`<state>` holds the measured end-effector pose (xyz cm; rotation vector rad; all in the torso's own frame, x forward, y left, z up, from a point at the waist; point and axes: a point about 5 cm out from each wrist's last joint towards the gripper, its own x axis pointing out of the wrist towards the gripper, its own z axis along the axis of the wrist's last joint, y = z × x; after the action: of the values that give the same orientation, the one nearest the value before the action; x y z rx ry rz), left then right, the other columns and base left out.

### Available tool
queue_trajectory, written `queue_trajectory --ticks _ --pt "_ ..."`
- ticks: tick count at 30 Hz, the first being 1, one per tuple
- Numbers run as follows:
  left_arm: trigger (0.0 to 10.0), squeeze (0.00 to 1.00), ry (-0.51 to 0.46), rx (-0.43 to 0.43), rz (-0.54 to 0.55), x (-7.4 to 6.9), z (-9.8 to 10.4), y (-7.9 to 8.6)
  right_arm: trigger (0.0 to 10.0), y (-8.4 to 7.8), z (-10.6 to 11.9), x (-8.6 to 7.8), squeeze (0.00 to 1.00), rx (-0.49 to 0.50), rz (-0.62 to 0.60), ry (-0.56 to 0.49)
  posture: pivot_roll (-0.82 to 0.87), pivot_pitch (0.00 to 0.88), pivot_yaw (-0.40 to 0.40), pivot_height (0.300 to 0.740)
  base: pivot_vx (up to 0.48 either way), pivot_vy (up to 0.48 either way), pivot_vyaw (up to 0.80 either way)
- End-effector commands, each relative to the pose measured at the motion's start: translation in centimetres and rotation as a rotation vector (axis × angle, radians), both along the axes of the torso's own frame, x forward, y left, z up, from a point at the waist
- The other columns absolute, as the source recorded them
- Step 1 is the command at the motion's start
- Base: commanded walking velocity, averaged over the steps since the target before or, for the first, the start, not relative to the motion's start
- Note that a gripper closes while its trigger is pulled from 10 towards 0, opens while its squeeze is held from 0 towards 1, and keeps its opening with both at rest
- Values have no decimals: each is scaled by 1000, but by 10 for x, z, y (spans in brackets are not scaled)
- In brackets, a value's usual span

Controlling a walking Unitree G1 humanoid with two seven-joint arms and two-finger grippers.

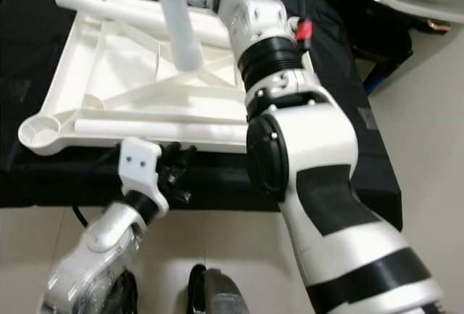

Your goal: Building children table

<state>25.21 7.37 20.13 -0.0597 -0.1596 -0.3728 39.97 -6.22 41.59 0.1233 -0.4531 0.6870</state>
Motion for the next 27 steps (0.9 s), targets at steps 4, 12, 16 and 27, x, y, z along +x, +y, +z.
queue_trajectory --ticks 4,12,16,27 --pt "10000 0 10 41 6 7 0 4 0 -14 -14 4 0 93 -40 0 85 94 -148 740 0 0 0" --pt "10000 0 -41 140 -85 34 18 -7 0 -12 -64 -7 0 235 -29 -31 83 47 -109 740 0 0 0" --pt "10000 0 -47 167 -66 42 19 -3 0 -10 -71 -12 0 242 -34 -37 80 43 -99 740 0 0 0" --pt "10000 0 -84 243 -6 63 33 7 0 -7 -94 -30 0 229 -30 -14 71 54 -86 740 0 0 0"
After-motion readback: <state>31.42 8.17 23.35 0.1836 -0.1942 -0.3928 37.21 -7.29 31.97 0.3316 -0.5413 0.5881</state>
